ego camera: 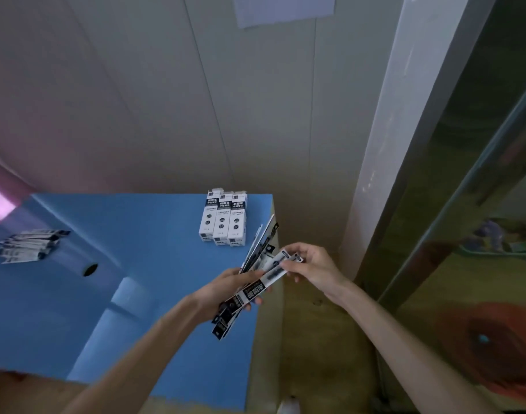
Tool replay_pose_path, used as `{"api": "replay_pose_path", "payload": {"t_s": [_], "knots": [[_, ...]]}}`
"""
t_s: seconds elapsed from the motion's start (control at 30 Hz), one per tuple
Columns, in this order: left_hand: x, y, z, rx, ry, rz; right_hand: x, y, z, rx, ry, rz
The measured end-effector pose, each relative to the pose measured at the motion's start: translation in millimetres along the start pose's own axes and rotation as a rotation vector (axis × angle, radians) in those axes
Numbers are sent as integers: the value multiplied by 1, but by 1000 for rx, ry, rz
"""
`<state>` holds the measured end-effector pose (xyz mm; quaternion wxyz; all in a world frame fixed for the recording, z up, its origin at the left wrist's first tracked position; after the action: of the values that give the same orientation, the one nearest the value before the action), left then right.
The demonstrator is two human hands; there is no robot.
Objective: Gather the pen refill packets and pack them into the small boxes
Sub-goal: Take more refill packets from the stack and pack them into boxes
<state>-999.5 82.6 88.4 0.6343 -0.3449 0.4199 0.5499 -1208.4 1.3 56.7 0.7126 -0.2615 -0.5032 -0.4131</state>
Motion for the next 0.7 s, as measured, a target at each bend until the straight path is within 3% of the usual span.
{"api": "replay_pose_path", "payload": {"t_s": [0.47,0.63,0.7], "knots": [[-21,-27,-57,-116,9,34,37,-25,-92,133,-100,144],[-33,-54,-87,-203,52,88,60,-23,-142,99,-121,302],[-34,-68,-96,-214,63,83,71,-20,-162,83,-196,477]]}}
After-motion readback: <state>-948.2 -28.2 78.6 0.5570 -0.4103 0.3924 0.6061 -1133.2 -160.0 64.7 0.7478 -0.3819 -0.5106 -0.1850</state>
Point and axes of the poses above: each hand's wrist, its own z-axis away from the middle knuckle, its own y-axis out of the palm, x = y × z, the point moved 1 cm from there along -z, towards the middle knuckle, and after that the axes turned 10 degrees about y, right-handed, at the moved point
